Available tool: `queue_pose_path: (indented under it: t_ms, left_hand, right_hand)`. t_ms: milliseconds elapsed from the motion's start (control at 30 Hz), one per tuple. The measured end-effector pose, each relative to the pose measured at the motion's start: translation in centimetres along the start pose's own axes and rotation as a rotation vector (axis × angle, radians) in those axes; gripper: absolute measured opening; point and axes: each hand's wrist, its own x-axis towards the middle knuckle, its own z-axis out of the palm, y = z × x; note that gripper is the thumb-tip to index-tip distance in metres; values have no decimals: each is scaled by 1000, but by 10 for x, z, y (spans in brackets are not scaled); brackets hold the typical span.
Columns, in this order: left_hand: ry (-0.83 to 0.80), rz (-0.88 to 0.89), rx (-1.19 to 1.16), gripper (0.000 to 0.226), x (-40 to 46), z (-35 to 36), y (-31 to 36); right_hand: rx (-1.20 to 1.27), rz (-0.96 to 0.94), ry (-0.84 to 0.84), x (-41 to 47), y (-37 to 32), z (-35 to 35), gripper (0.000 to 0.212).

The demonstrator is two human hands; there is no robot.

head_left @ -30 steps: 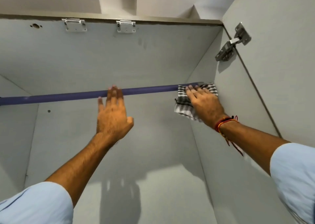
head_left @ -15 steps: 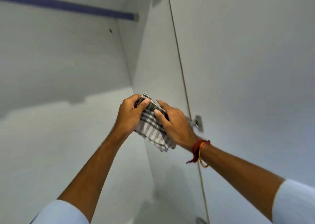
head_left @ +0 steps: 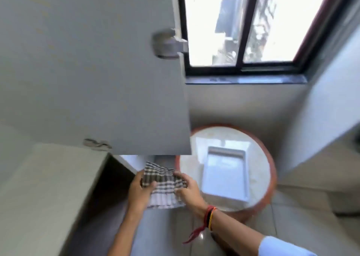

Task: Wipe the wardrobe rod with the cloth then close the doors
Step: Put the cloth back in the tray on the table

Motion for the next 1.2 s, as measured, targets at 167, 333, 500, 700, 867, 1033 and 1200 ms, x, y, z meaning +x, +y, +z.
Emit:
queue_pose_path:
  t_ms: [167, 333, 500, 700, 867, 1033, 1200]
  left_hand:
    - [-168, -170, 14, 55, 22, 153, -34]
    - [-363, -172, 173, 74, 76, 268, -47]
    - [-506, -153, 399, 76, 127, 334, -69]
    - [-580, -206, 517, 69, 150, 365, -104]
    - [-586, -202, 549, 67, 142, 353, -101]
    - [-469, 21, 635, 65, 124, 306, -50]
    - [-405, 224, 784, 67, 88, 242, 22]
  right_hand:
    - [-71, 167, 240, 29, 67, -113, 68]
    - [-240, 234, 299, 81, 116, -201, 77]
    - [-263, 298, 228, 131, 156, -238, 82]
    - [-286, 387, 119, 169, 193, -249, 85]
    - [-374, 395, 90, 165, 190, -250, 86]
    - [-513, 260, 81, 151, 143, -233, 77]
    - [-530, -65, 46, 146, 46, -208, 67]
